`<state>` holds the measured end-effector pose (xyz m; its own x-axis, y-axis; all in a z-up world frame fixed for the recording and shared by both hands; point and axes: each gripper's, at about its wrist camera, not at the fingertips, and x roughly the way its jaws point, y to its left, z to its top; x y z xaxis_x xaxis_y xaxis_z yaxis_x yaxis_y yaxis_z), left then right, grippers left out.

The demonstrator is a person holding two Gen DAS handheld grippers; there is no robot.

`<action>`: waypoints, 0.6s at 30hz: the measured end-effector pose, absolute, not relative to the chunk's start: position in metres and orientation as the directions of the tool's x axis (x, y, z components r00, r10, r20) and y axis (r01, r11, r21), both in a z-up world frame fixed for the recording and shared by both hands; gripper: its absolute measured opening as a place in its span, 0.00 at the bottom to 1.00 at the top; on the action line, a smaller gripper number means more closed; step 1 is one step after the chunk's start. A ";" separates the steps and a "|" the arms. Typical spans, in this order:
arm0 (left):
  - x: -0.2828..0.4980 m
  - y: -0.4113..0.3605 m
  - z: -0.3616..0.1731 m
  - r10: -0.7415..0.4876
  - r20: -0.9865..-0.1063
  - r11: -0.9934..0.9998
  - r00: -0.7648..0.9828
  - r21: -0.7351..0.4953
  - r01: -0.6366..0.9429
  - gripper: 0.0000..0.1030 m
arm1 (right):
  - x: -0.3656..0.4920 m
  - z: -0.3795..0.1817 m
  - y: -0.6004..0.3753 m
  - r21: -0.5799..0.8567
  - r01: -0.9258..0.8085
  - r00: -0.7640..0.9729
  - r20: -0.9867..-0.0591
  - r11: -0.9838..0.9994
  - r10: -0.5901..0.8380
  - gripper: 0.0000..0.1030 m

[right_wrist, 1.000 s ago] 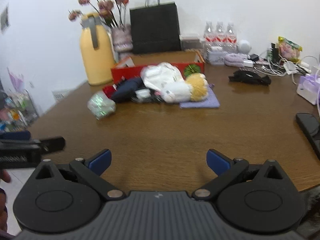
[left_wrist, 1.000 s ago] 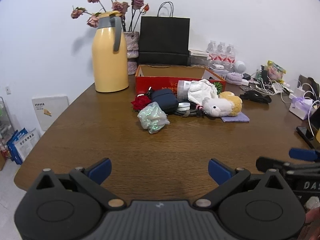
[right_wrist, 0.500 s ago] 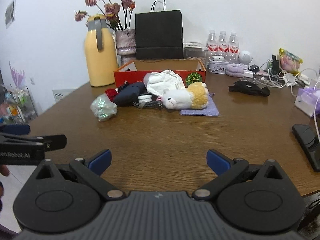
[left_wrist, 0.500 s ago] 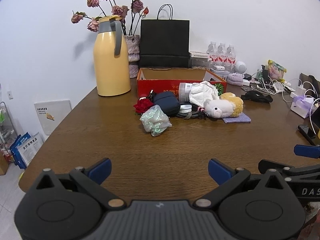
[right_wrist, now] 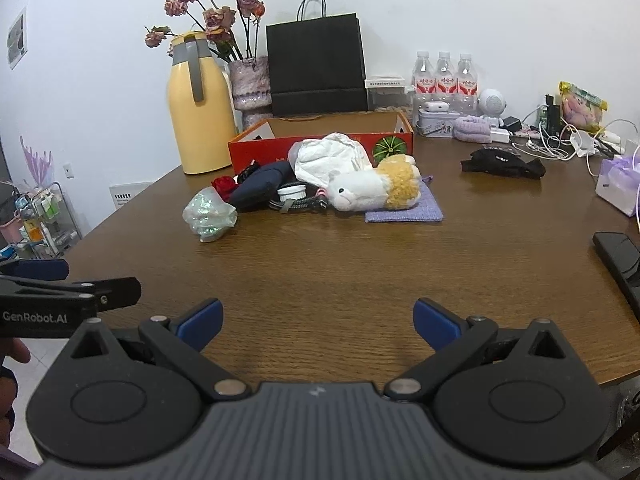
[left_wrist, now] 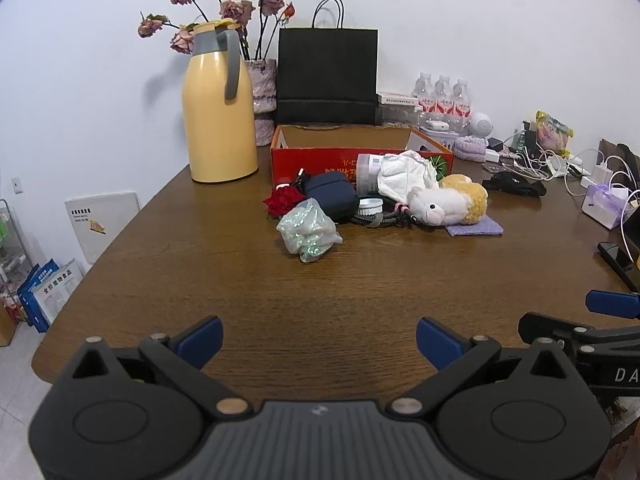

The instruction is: Organize objects

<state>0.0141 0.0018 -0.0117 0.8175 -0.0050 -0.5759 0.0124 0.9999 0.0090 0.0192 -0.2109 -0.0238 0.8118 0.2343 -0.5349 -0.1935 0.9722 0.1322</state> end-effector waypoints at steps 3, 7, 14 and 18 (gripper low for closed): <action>0.020 0.003 -0.013 -0.006 -0.576 1.000 0.817 0.006 0.011 1.00 | 0.022 -0.024 -0.213 0.148 -0.194 0.818 -0.521 0.970 0.243 1.00; 0.032 0.005 -0.016 -0.015 -0.578 1.000 0.816 -0.010 0.012 0.99 | 0.032 -0.025 -0.214 0.150 -0.211 0.827 -0.499 0.966 0.258 1.00; 0.081 0.009 -0.021 -0.067 -0.554 0.998 0.830 -0.030 0.061 0.98 | 0.081 -0.024 -0.216 0.095 -0.211 0.859 -0.456 0.973 0.231 1.00; 0.140 0.015 -0.028 -0.060 -0.570 0.998 0.819 -0.040 0.044 0.90 | 0.152 -0.018 -0.230 0.108 -0.188 0.873 -0.437 0.976 0.217 0.86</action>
